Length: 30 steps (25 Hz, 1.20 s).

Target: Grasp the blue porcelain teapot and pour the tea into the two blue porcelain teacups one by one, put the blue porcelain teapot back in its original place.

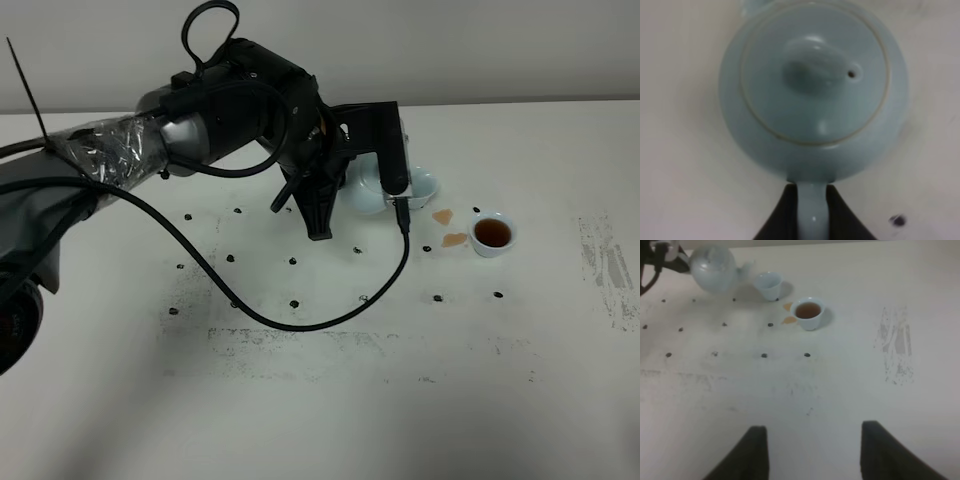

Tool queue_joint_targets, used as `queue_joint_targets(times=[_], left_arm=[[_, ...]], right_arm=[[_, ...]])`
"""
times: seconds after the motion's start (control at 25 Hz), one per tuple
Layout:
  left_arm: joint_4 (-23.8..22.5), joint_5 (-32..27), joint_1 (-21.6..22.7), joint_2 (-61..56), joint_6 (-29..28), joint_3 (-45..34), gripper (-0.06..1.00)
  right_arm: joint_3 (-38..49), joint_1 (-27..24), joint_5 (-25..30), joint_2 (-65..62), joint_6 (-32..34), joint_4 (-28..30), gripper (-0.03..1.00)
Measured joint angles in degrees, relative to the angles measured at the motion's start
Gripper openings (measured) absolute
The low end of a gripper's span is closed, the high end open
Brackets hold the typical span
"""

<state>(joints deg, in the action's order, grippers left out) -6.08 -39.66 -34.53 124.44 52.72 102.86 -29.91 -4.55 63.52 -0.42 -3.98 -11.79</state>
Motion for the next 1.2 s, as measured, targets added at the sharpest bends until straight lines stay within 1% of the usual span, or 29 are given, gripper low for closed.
queue_joint_targets(times=[0.12,0.24,0.68,0.8,1.04,1.2], left_arm=[[-0.25,0.81,1.83,0.0,2.51,0.0,0.07],[-0.54,2.84,2.94,0.0,4.61,0.0,0.07],[-2.26,6.03,3.52,0.06,13.65,0.0,0.07],[-3.61,7.23,3.52,0.34,14.36,0.0,0.07],[-4.26,11.43,3.52,1.08,14.54,0.0,0.07],[-6.9,13.59,3.52,1.96,14.54,0.0,0.07]], right_arm=[[0.0,0.0,0.0,0.0,0.0,0.0,0.45],[0.0,0.0,0.0,0.0,0.0,0.0,0.45],[0.0,0.0,0.0,0.0,0.0,0.0,0.45],[0.0,0.0,0.0,0.0,0.0,0.0,0.45],[0.0,0.0,0.0,0.0,0.0,0.0,0.45],[0.0,0.0,0.0,0.0,0.0,0.0,0.45]])
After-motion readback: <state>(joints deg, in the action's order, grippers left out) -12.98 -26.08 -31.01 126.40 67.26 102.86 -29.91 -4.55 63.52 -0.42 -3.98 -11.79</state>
